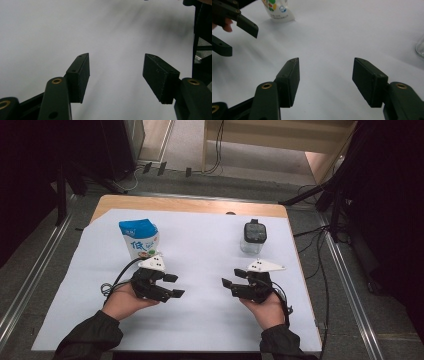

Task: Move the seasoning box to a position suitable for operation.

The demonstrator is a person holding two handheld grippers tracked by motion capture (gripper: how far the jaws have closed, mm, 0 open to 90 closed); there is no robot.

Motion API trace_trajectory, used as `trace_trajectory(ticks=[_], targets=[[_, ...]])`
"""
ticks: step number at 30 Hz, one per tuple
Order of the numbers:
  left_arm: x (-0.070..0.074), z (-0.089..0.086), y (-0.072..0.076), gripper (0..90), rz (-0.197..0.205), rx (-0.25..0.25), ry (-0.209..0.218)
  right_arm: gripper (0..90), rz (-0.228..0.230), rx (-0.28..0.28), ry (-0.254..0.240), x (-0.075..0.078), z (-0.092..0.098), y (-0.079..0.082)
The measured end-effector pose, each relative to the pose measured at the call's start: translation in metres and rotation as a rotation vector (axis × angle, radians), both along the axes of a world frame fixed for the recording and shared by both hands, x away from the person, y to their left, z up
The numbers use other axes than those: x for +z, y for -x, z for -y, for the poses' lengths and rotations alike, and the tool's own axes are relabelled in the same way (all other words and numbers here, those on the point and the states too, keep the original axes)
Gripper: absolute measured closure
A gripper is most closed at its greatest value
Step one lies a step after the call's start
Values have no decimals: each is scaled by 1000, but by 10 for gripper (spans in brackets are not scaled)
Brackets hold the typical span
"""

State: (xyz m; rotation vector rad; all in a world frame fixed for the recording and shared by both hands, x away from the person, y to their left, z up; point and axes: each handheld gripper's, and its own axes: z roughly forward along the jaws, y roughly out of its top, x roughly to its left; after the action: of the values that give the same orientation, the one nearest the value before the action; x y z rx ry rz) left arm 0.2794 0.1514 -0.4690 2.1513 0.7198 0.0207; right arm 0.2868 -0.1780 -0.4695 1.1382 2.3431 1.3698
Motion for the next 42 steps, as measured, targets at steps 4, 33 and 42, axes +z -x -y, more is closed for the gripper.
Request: trace_trajectory(ticks=[4, 33, 42], targets=[[4, -3, 0, 405, 14, 6, 7, 389, 24, -13, 16, 2, -2, 2], [17, -13, 13, 335, 43, 48, 54, 170, 7, -250, 42, 11, 21, -29], [15, -21, 17, 290, 34, 87, 32, 114, 30, -370, 46, 15, 30, -53]])
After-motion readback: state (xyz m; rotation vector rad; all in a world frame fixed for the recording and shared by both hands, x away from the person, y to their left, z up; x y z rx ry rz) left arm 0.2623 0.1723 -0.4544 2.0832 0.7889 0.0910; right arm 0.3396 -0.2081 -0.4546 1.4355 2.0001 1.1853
